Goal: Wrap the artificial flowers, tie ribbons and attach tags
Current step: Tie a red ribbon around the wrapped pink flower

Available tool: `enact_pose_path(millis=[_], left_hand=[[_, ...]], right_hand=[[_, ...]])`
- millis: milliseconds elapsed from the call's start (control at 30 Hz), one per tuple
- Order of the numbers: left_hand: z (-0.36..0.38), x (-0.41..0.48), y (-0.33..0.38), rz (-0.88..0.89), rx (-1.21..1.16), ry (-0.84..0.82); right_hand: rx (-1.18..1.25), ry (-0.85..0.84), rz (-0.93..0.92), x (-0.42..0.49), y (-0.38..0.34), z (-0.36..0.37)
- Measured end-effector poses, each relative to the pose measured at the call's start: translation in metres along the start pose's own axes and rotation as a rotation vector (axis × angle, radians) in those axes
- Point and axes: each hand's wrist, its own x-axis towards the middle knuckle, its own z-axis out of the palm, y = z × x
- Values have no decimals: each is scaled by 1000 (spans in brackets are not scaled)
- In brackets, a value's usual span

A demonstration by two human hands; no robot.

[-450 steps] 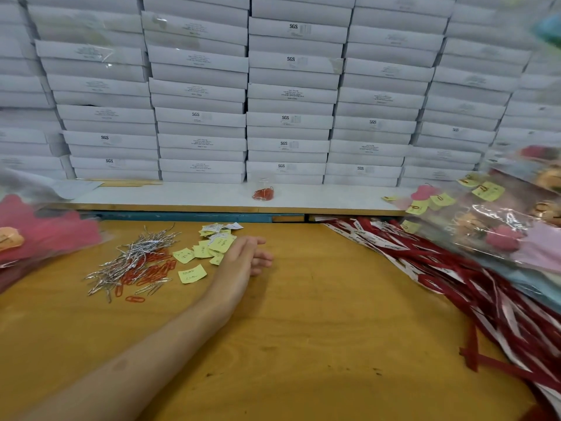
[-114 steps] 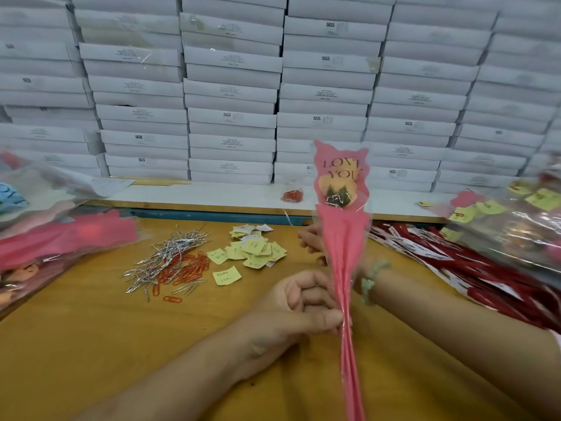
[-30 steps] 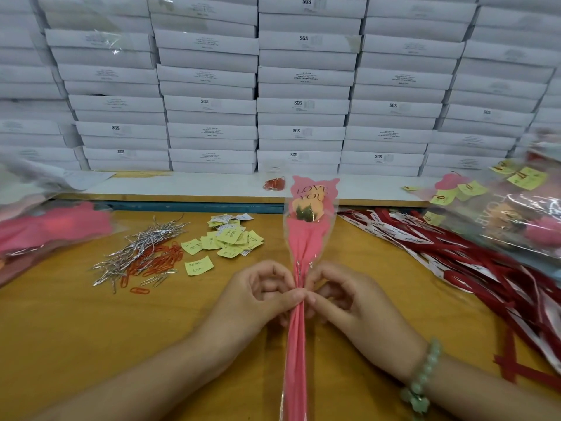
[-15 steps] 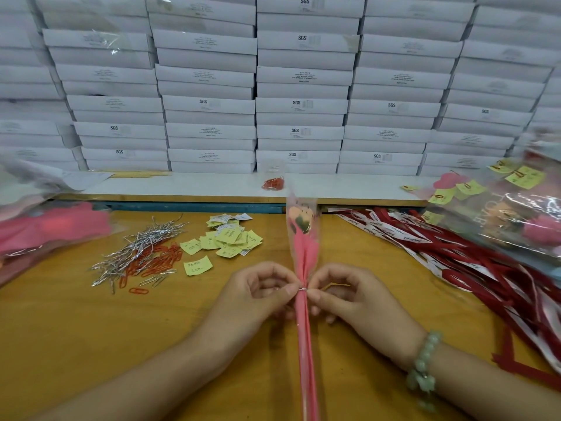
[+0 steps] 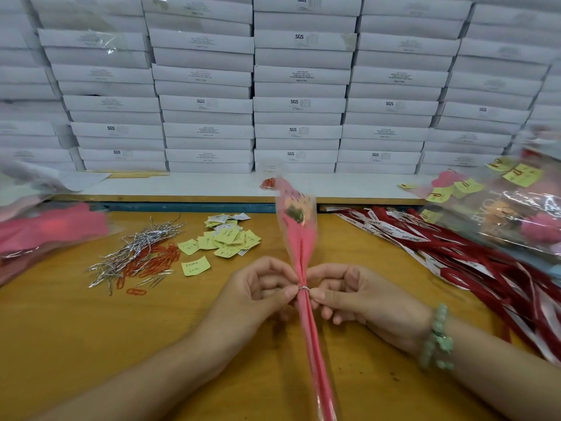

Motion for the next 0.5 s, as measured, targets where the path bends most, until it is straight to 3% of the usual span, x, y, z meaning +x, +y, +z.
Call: enact_pose_path(millis=[500], left_hand=[[1,0,-3,22,121,91]], right_hand=[[12,1,-147,1,9,-1]])
